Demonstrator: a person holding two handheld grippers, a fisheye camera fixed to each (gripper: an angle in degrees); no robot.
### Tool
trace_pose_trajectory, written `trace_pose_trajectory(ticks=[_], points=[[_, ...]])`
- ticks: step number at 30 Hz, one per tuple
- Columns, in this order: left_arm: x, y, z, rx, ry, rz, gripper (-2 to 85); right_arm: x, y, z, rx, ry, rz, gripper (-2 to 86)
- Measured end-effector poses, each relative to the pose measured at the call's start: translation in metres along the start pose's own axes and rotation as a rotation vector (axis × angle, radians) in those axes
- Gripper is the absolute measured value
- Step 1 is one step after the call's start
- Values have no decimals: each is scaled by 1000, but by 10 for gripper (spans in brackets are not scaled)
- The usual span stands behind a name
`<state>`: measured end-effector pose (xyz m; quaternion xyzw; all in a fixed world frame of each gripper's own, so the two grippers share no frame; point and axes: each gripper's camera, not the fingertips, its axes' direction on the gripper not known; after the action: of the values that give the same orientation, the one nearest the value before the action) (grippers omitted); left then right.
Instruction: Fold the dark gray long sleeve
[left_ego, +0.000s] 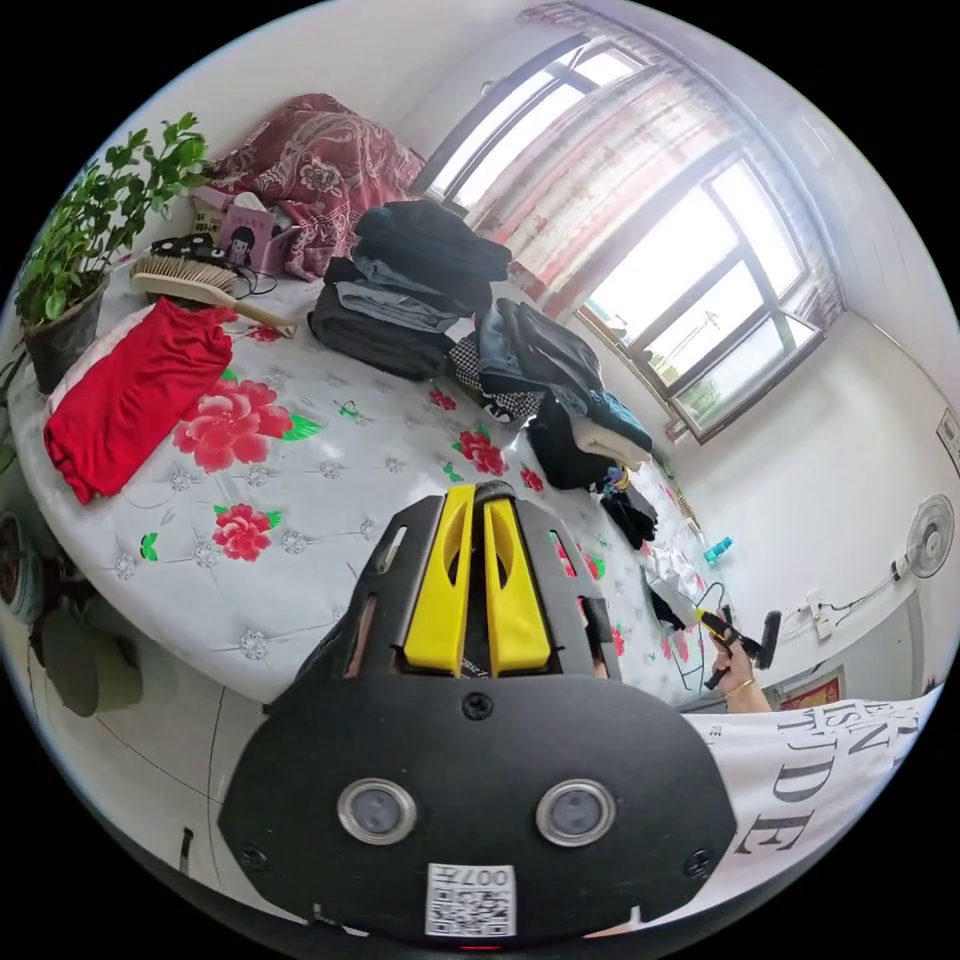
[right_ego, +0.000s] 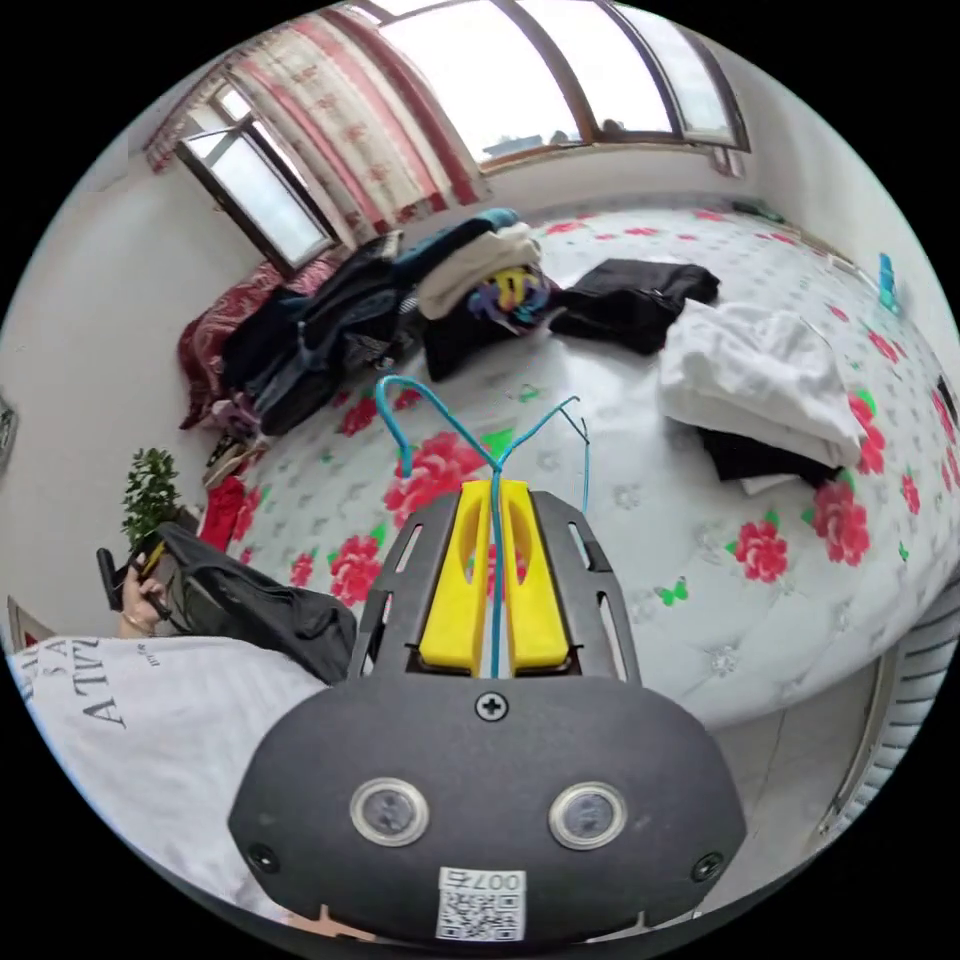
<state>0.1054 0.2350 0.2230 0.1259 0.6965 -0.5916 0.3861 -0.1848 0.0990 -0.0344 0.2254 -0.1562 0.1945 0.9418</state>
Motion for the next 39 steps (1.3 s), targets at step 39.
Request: trace_pose_trajectory(ticks=[39], points=[[80,-190,84,-12,-142,287,66,-312,-215,57,50,153,-336,17]])
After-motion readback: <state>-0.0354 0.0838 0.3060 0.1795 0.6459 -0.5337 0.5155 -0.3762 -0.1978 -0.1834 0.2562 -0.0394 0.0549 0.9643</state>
